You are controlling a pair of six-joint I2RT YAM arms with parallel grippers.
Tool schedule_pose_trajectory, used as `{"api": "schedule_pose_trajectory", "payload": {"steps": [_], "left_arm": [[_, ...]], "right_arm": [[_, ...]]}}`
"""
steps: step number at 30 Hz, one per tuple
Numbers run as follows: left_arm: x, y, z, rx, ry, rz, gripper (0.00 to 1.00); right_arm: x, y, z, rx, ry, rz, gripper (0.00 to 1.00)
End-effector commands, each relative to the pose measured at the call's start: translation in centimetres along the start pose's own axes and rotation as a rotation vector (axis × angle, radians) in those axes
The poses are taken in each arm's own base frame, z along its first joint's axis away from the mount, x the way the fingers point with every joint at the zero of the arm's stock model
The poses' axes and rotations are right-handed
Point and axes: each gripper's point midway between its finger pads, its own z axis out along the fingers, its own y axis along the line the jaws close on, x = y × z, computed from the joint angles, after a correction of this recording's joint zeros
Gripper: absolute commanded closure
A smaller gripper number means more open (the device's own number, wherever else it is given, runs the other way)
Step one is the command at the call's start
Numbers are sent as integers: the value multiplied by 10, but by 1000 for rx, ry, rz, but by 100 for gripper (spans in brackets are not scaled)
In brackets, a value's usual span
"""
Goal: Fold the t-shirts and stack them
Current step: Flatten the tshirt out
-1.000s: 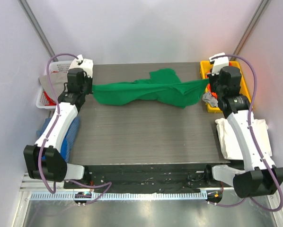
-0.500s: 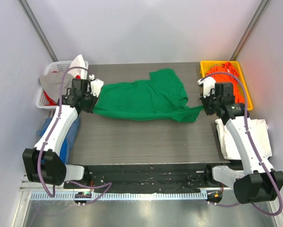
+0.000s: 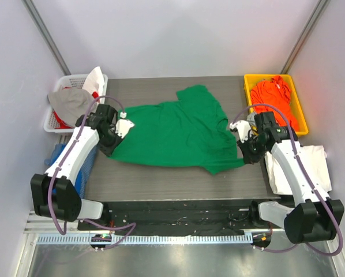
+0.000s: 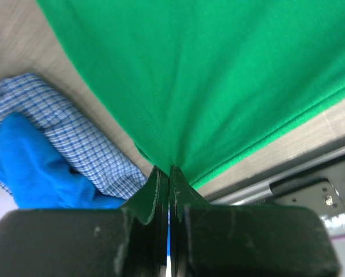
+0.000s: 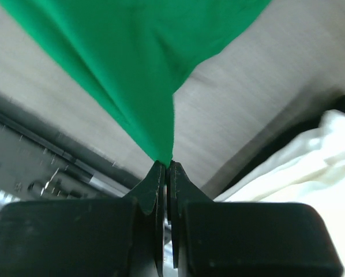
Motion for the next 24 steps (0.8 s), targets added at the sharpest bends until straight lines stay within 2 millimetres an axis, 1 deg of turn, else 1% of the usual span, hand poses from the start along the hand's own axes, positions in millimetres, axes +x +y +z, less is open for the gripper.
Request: {"api": "schedule_pose_trajectory", "payload": {"steps": [1, 3, 4, 6, 7, 8, 9, 10, 11, 14, 15, 18, 19, 20, 22, 23, 24], "left_arm": [[18, -14, 0, 32, 103, 60, 100], [18, -15, 4, 20, 109, 76, 100], [21, -14, 7, 9, 123, 78, 100], [19, -15, 13, 5, 129, 89, 100], [21, -15, 15, 3, 138, 84, 100], [21, -15, 17, 1, 143, 89, 100], [21, -16, 20, 2, 147, 92, 100], [21, -17, 21, 3, 148, 90, 100], [22, -18, 22, 2, 155, 94, 100], [25, -17, 25, -8, 170, 100, 100], [27, -18, 27, -10, 176, 102, 100], [31, -22, 29, 1, 185, 103, 100], [32, -24, 29, 8, 185, 102, 98], [34, -27, 29, 17, 189, 99, 88], [38, -32, 29, 31, 195, 100, 81], [39, -32, 29, 30, 196, 102, 73], [41, -30, 30, 18, 203, 100, 68]], "right_arm": [[38, 35, -3, -195, 150, -73, 99], [49, 39, -1, -220, 181, -93, 99], [54, 43, -1, -234, 199, -100, 95], [67, 48, 2, -255, 233, -110, 90], [72, 48, 3, -250, 243, -114, 81], [77, 49, 3, -252, 257, -117, 77], [77, 49, 2, -248, 256, -118, 62], [81, 52, -3, -258, 263, -131, 54], [83, 56, -5, -274, 264, -134, 50], [92, 56, -8, -260, 291, -146, 47], [92, 55, -8, -254, 288, -147, 46], [86, 50, -9, -209, 254, -148, 45], [81, 46, -7, -187, 235, -148, 44], [78, 43, -7, -178, 229, -148, 44], [69, 35, -4, -148, 214, -142, 44], [62, 31, -4, -134, 196, -141, 44], [53, 24, -1, -110, 179, -143, 44]]}}
